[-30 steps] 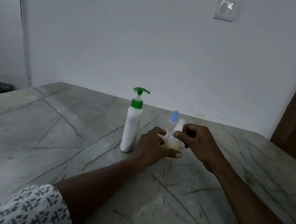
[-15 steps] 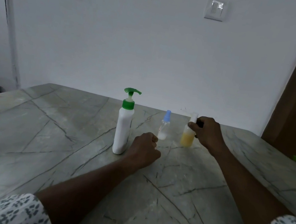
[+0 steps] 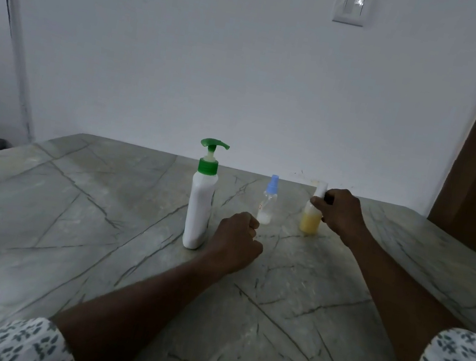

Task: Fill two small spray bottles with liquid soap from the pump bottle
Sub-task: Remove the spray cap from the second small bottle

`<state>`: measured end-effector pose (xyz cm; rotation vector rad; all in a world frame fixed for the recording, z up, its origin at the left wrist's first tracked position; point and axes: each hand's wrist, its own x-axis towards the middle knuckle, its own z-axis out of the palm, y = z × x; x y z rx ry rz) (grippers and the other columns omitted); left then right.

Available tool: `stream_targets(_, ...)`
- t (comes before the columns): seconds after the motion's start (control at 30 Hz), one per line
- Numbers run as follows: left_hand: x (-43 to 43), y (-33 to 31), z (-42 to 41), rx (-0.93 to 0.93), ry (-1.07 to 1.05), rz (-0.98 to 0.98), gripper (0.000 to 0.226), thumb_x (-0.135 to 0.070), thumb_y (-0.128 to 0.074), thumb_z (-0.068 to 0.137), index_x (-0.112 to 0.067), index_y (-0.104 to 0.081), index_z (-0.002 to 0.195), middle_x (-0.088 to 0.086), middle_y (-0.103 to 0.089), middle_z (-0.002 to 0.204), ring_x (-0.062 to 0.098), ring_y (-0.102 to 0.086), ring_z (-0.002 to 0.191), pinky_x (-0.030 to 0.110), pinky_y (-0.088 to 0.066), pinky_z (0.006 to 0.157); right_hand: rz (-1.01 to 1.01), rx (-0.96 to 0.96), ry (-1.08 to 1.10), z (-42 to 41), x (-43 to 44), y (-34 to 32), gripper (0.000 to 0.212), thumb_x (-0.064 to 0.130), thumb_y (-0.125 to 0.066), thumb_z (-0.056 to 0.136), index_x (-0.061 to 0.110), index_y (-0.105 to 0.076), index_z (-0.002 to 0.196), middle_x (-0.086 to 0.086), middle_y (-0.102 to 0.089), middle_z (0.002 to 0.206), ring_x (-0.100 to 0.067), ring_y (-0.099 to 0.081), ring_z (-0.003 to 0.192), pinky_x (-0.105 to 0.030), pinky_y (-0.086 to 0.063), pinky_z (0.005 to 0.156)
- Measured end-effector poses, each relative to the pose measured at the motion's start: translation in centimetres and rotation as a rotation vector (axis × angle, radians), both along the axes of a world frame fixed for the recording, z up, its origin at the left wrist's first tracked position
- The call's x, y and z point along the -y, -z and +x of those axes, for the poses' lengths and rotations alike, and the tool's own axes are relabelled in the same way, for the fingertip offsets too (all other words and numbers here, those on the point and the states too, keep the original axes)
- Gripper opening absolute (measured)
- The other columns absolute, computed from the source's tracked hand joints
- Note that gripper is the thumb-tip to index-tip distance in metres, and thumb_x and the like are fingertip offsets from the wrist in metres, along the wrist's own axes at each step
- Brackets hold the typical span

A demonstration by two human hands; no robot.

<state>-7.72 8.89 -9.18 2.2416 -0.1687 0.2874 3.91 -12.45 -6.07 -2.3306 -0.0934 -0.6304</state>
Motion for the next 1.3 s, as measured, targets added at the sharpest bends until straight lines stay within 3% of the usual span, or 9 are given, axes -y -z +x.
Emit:
stream_targets(0.1, 0.0, 0.0, -0.1, 0.013, 0.002, 0.021, 0.043, -0.010, -0.064, 0.087, -0.010, -0.056, 0.128, 0.005, -0.063, 0.121, 0.014, -0.059, 0.104, 0.024, -0.047, 0.090, 0.077, -0.056, -0.025, -0.2, 0.2, 0.3, 0.040, 0.030, -0.074, 0.081, -0.008, -0.066, 0.088, -0.025, -0.068, 0.088, -0.040, -0.067, 0.085, -0.053, -0.053, 0.082)
stream_targets(0.17, 0.1, 0.0, -0.1, 0.020, -0.003, 0.028, 0.041, -0.009, -0.064, 0.086, -0.010, -0.056, 0.127, 0.005, -0.064, 0.119, 0.015, -0.060, 0.105, 0.024, -0.048, 0.090, 0.085, -0.019, 0.033, -0.7, 0.1, 0.3, 0.049, 0.037, -0.077, 0.077, -0.004, -0.066, 0.102, -0.020, -0.067, 0.098, -0.036, -0.066, 0.091, -0.041, -0.052, 0.079)
stream_targets(0.3, 0.1, -0.1, 0.0, 0.018, -0.006, 0.029, 0.039, -0.007, -0.062, 0.087, -0.010, -0.057, 0.126, 0.006, -0.064, 0.119, 0.015, -0.060, 0.105, 0.023, -0.048, 0.090, 0.043, 0.456, 0.112, -3.4, -2.2, -1.0, 0.022, 0.029, -0.068, 0.085, 0.008, -0.063, 0.093, -0.006, -0.062, 0.082, -0.022, -0.061, 0.074, -0.027, -0.038, 0.064)
stream_targets(0.37, 0.1, -0.1, 0.0, 0.019, -0.013, 0.033, 0.038, -0.006, -0.060, 0.088, -0.011, -0.057, 0.126, 0.004, -0.064, 0.120, 0.014, -0.060, 0.106, 0.021, -0.046, 0.089, 0.013, 0.360, -0.057, -3.7, -4.3, -1.3, 0.015, 0.023, -0.069, 0.084, 0.009, -0.065, 0.090, -0.003, -0.066, 0.076, -0.018, -0.063, 0.070, -0.027, -0.045, 0.064)
stream_targets(0.5, 0.0, -0.1, 0.0, 0.036, -0.025, 0.036, 0.037, -0.007, -0.059, 0.090, -0.011, -0.058, 0.126, 0.004, -0.064, 0.120, 0.015, -0.060, 0.106, 0.023, -0.048, 0.090, -0.059, -0.042, -0.159, -1.6, -7.4, 0.5, 0.053, 0.040, -0.072, 0.081, 0.000, -0.059, 0.114, -0.011, -0.066, 0.100, -0.025, -0.062, 0.089, -0.029, -0.042, 0.073)
stream_targets(0.73, -0.2, 0.1, 0.4, 0.047, -0.022, 0.036, 0.036, -0.011, -0.060, 0.091, -0.013, -0.057, 0.126, 0.003, -0.064, 0.118, 0.014, -0.060, 0.104, 0.025, -0.050, 0.091, -0.032, -0.029, -0.186, 0.1, -8.9, 2.3, 0.032, 0.037, -0.069, 0.085, 0.010, -0.052, 0.085, -0.008, -0.054, 0.084, -0.025, -0.052, 0.080, -0.031, -0.031, 0.061)
stream_targets(0.87, -0.1, 0.1, 0.4, 0.076, -0.055, -0.027, 0.038, -0.021, -0.064, 0.092, -0.014, -0.056, 0.128, 0.002, -0.064, 0.117, 0.012, -0.061, 0.100, 0.023, -0.050, 0.086, 0.088, -0.031, -0.238, -0.9, -8.8, 1.2, 0.036, 0.033, -0.074, 0.081, 0.000, -0.061, 0.086, -0.019, -0.064, 0.083, -0.032, -0.062, 0.072, -0.038, -0.049, 0.059)
stream_targets(1.07, 0.1, -0.1, 0.2, 0.127, -0.100, -0.135, 0.059, -0.035, -0.076, 0.083, -0.016, -0.051, 0.133, 0.000, -0.063, 0.117, 0.008, -0.058, 0.095, 0.009, -0.037, 0.063, 0.114, -0.102, -0.423, -7.2, -6.9, -0.9, 0.025, 0.028, -0.078, 0.079, 0.007, -0.069, 0.090, -0.007, -0.067, 0.073, -0.012, -0.059, 0.052, -0.018, -0.045, 0.046)
stream_targets(1.3, 0.5, -0.2, -0.4, 0.149, -0.064, -0.084, 0.043, -0.031, -0.088, 0.067, -0.015, -0.065, 0.100, -0.001, -0.072, 0.089, 0.010, -0.067, 0.078, 0.023, -0.052, 0.066, 0.145, -0.085, -0.462, -9.6, -6.0, 1.5, 0.015, 0.023, -0.077, 0.080, 0.012, -0.071, 0.085, -0.004, -0.071, 0.072, -0.006, -0.062, 0.049, -0.023, -0.050, 0.051)
